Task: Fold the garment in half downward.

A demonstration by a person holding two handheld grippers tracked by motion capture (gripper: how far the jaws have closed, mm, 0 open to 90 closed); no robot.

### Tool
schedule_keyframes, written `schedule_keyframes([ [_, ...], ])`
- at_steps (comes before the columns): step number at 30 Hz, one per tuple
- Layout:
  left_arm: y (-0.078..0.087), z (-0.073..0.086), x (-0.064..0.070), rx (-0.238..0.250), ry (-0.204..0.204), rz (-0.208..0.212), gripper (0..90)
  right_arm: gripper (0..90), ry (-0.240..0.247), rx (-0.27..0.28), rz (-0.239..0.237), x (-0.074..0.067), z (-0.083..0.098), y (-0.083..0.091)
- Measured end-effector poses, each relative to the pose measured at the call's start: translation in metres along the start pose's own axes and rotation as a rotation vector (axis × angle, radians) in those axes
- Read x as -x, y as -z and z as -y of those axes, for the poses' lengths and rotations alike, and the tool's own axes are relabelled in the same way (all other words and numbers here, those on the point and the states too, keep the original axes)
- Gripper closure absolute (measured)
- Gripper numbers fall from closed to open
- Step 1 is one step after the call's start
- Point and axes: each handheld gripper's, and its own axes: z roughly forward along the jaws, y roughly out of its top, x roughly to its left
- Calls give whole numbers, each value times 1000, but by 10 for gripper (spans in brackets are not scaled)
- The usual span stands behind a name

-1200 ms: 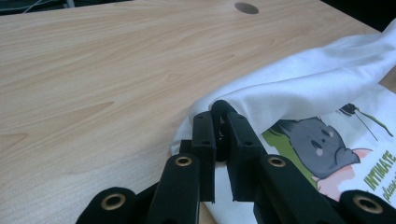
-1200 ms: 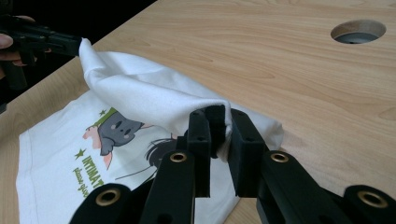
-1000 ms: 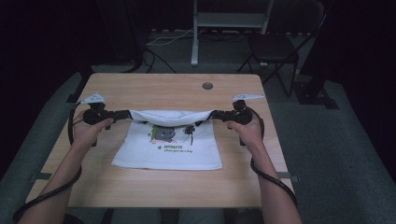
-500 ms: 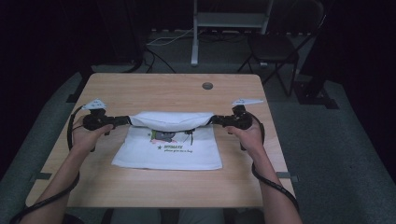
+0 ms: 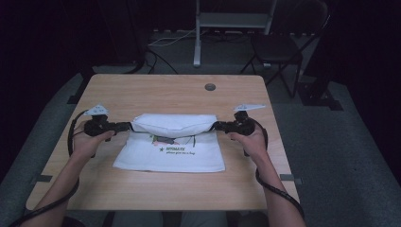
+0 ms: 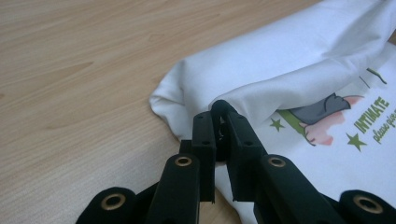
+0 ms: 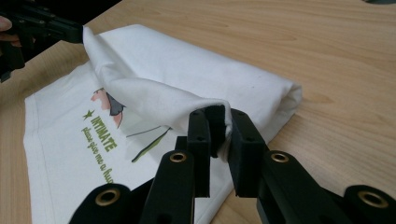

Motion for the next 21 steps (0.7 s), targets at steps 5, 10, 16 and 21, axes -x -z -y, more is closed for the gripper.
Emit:
schedule_keyframes([
  [5,2,3,2,-8,-6,2,828,804,0,-10,-3,-2,5,0],
  [10,4,5,5,-8,-13,6,828,804,11,-15,0,-4,7,1],
  [16,4,11,6,-19,-24,2,828,804,20,-27,-1,-6,10,3],
  [21,6,12,9,-26,-40,-3,828,804,32,-41,1,-7,12,4],
])
